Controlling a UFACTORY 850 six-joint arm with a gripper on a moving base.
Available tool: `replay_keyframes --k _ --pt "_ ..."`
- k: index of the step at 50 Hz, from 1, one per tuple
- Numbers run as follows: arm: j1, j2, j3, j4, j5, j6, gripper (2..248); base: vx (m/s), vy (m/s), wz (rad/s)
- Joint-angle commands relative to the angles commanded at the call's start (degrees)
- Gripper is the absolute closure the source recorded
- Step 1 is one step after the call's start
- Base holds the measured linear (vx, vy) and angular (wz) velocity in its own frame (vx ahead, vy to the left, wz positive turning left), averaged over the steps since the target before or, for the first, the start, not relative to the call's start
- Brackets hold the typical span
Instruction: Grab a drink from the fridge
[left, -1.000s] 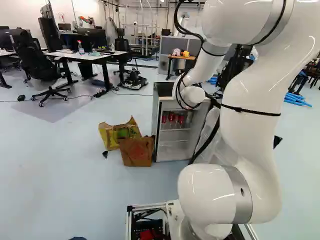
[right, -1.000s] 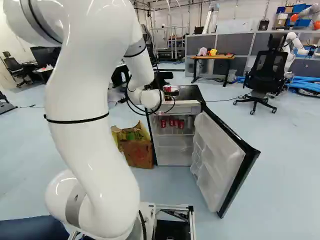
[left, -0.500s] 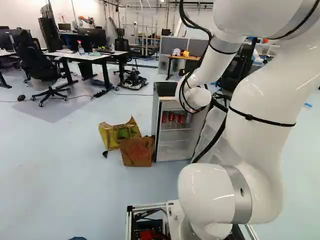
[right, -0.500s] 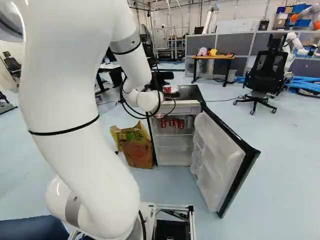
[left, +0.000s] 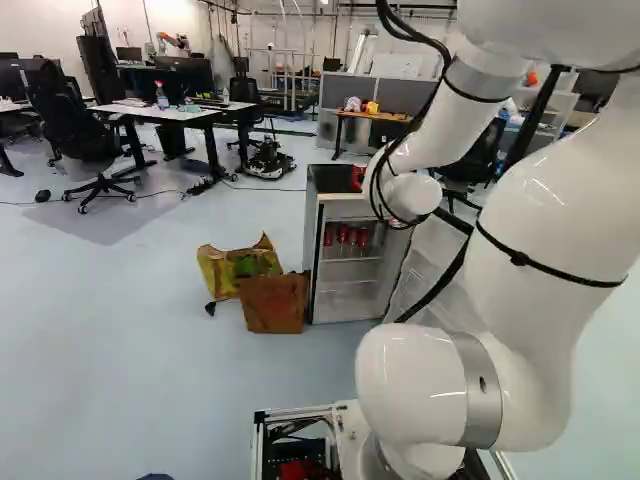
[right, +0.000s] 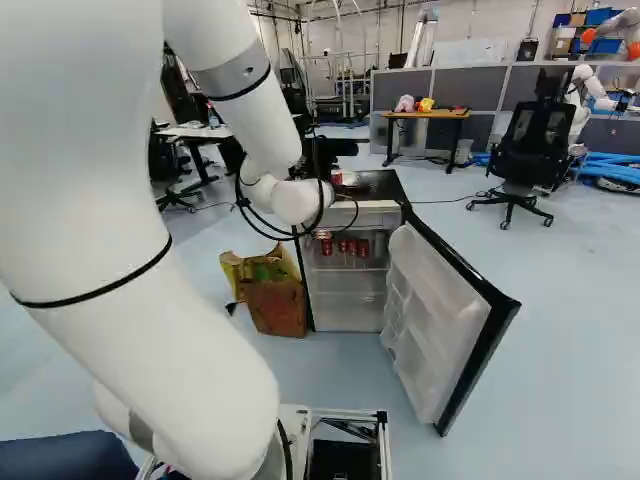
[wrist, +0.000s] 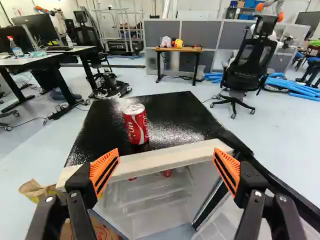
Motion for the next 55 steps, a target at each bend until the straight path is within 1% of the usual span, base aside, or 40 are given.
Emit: replay_keyframes --k 32,55 --pt "-6.2 8.6 4.1 0.0 -7.9 0.0 3 0.000 0.000 0.000" --pt "-11.3 13.7 5.6 0.0 -13.6 0.0 3 0.000 0.000 0.000"
